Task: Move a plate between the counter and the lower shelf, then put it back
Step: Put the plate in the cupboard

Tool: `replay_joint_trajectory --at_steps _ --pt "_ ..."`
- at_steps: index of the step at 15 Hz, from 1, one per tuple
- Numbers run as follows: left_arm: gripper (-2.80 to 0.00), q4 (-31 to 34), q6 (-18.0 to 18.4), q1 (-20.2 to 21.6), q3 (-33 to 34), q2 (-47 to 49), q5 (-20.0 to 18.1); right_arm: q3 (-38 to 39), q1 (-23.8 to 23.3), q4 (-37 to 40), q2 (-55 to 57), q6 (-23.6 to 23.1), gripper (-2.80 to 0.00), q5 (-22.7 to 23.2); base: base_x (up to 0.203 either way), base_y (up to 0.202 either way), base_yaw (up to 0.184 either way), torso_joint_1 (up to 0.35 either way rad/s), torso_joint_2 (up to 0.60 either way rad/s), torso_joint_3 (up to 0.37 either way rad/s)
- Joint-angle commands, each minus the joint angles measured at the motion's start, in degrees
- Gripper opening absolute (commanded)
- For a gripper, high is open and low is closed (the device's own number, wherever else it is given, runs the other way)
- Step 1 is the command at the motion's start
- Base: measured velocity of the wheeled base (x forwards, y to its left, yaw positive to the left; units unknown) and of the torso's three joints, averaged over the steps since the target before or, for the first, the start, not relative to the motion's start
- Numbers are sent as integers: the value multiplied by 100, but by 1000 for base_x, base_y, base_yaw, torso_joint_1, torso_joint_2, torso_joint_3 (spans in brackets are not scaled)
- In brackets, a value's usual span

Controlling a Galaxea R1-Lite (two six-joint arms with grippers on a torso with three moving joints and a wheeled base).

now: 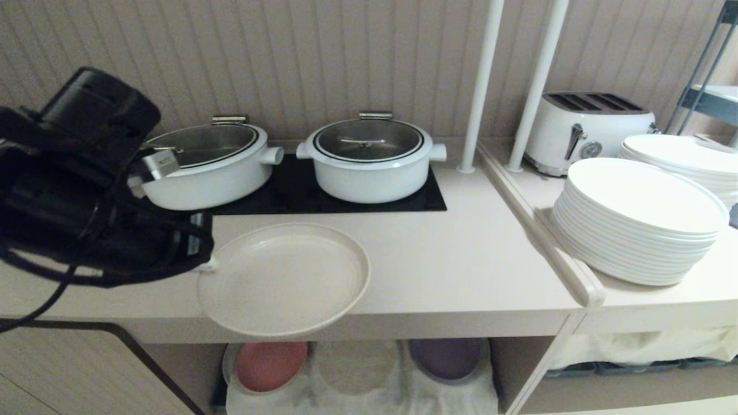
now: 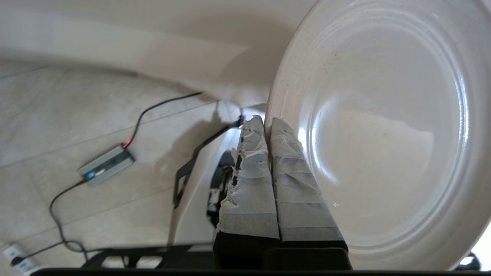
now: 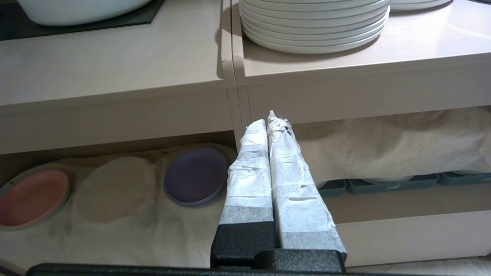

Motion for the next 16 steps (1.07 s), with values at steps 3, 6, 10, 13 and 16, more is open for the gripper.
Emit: replay_joint_trajectory --at_steps 3,6,10,13,16 --pt "-280 4 31 -5 908 -1166 137 0 0 -2 0 7 -280 -3 0 0 0 0 0 0" --pt "-280 -239 399 1 1432 -1742 202 0 0 -2 0 7 -280 -3 0 0 0 0 0 0" --pt "-280 -527 557 2 1773 -2133 557 0 0 -2 0 7 -280 -3 0 0 0 0 0 0" --pt "-280 -522 557 2 2124 -2598 570 0 0 -2 0 0 -280 -3 0 0 0 0 0 0" --pt "-280 -522 550 2 2558 -3099 601 0 0 -2 0 7 -280 -3 0 0 0 0 0 0"
